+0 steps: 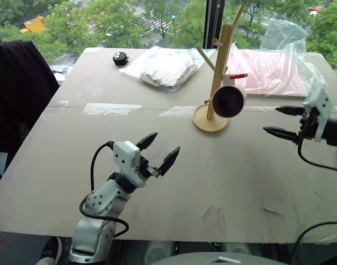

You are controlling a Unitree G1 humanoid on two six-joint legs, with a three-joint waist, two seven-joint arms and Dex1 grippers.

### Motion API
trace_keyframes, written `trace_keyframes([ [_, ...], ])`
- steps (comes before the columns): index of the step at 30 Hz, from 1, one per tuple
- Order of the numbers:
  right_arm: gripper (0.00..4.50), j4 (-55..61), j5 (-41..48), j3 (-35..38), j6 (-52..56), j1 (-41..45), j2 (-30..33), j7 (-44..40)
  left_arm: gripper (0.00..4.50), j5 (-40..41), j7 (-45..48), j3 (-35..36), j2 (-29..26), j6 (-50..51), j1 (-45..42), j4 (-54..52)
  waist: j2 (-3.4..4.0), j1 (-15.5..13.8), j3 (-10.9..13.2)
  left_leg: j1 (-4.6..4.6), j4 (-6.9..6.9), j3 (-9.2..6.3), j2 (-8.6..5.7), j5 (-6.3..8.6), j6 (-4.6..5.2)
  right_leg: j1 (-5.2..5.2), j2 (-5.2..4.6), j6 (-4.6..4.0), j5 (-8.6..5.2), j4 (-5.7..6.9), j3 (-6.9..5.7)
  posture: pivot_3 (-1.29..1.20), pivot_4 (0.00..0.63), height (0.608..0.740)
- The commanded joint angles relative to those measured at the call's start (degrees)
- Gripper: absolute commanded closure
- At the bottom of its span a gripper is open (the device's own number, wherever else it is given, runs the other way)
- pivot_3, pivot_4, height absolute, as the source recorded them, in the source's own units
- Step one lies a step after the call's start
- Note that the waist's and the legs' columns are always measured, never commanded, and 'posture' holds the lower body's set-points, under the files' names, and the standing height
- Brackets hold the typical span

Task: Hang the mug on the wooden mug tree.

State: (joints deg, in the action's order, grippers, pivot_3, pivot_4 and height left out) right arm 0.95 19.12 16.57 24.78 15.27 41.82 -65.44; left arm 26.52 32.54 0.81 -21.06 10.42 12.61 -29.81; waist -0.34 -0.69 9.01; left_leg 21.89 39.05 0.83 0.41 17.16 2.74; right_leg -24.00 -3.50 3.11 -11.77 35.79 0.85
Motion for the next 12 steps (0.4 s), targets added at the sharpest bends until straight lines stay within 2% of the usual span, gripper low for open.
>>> trace_keyframes([
  [1,0.12,10.13,5.54,2.71,-1.53,-11.57,-7.32,5.1,0.0,-1.89,1.47,-1.03,-3.18,2.19,4.67,-0.62,0.04,0.04,0.03,-0.12,0.0,0.04,0.0,0.0,0.01,0.12,0.02,0.0,-0.01,0.01,-0.02,0.0,0.15,0.74],
  [5,0.12,14.72,6.58,0.89,-5.42,-20.51,-14.74,9.17,0.0,-5.91,0.78,-2.56,-4.42,1.73,6.98,1.27,0.2,0.54,0.17,-0.17,0.22,0.31,-0.01,-0.01,0.04,0.1,0.38,0.05,-0.02,0.04,0.13,0.0,0.15,0.74],
  [12,0.12,17.6,5.4,-2.94,-11.04,-27.96,-17.83,11.91,0.0,-6.98,1.08,-2.96,-4.42,1.93,5.66,1.08,-0.02,0.96,0.06,-0.27,0.31,0.28,0.09,-0.05,0.04,0.15,0.48,0.05,0.0,0.12,0.08,0.0,0.15,0.74],
])
